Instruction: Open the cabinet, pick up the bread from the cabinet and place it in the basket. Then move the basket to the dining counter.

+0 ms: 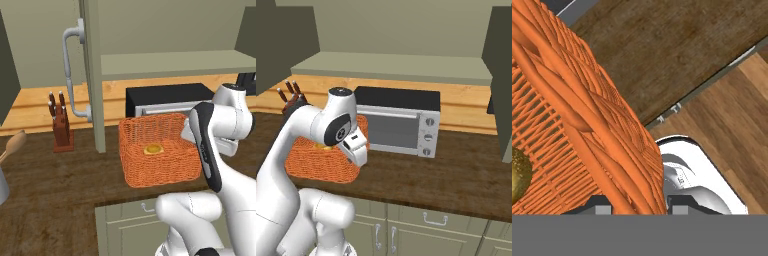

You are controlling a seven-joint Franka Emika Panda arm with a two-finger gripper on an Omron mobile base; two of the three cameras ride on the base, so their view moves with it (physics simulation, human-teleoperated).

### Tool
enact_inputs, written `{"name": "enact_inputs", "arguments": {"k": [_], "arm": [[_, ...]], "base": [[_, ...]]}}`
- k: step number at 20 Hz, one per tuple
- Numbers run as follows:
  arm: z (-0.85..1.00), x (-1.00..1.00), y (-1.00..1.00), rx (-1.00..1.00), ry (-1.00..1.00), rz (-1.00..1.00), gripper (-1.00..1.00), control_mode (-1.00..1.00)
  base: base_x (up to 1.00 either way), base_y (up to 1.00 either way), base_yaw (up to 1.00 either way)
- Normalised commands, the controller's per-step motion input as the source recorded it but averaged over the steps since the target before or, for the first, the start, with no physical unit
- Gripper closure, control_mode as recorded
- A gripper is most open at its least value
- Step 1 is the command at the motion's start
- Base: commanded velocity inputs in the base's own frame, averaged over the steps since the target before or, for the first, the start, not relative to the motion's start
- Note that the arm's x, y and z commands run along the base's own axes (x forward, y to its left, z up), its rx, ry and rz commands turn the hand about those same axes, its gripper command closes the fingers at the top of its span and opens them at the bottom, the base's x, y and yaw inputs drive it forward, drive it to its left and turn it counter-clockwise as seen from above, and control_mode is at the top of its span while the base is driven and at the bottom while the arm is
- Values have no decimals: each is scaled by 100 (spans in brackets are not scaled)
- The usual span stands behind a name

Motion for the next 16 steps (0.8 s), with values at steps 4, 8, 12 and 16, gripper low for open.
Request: {"name": "enact_inputs", "arguments": {"k": [4, 8, 12, 16], "arm": [[0, 0, 0, 0, 0, 0, 100, -100], [0, -22, -7, 0, 0, -1, 100, 100], [0, 0, 0, 0, 0, 0, 100, 100], [0, 0, 0, 0, 0, 0, 100, 100]], "base": [[0, 0, 0], [-23, -12, -1], [-89, -41, -8], [-86, -33, -13]]}}
